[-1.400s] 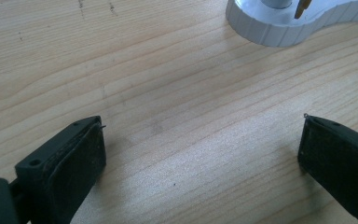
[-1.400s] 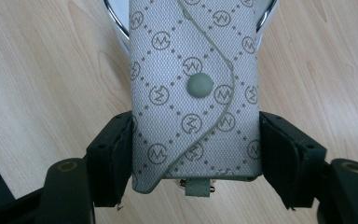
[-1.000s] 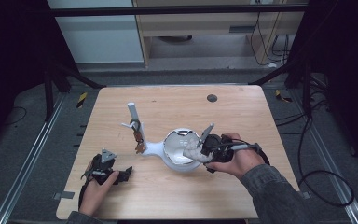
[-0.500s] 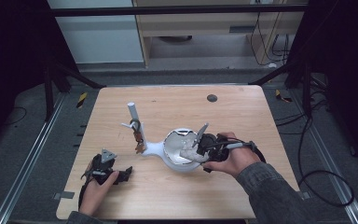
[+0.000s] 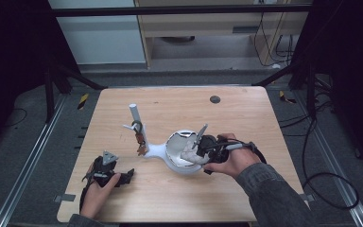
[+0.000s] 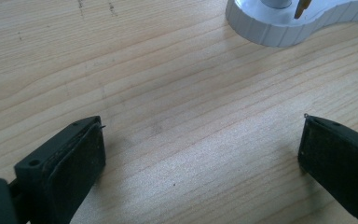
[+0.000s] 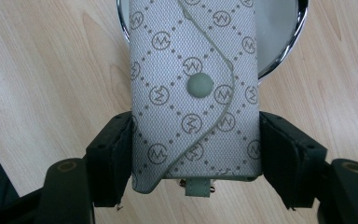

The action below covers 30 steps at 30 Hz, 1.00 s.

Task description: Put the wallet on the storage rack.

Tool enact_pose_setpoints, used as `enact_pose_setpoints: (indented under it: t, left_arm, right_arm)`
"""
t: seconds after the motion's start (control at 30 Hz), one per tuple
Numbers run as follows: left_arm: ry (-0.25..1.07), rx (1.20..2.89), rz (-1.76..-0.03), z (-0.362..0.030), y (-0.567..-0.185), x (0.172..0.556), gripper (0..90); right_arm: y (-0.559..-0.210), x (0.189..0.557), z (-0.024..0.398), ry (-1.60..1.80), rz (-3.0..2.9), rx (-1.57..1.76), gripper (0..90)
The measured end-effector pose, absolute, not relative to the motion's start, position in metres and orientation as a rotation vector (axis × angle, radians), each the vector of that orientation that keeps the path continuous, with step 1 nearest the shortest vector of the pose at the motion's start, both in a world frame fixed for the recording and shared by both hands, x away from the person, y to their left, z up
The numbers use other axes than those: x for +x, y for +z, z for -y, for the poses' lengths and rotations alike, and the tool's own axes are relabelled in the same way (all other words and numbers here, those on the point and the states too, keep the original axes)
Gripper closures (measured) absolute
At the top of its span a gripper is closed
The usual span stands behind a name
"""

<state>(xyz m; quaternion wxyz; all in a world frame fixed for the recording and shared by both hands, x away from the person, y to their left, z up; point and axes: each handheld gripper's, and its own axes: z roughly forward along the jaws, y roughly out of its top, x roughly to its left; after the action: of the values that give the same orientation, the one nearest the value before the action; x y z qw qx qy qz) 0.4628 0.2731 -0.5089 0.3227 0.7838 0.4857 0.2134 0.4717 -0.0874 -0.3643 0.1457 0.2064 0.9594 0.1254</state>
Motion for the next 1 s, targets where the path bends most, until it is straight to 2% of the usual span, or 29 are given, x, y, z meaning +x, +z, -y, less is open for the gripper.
enact_pose_setpoints:
  t: [1.0]
  left_arm:
    - [0.561,2.058,-1.273,-0.273,-0.509,0.463,0.0]
  right_arm:
    - [-0.370,0.484,0.062,0.365,-2.781,0.589,31.1]
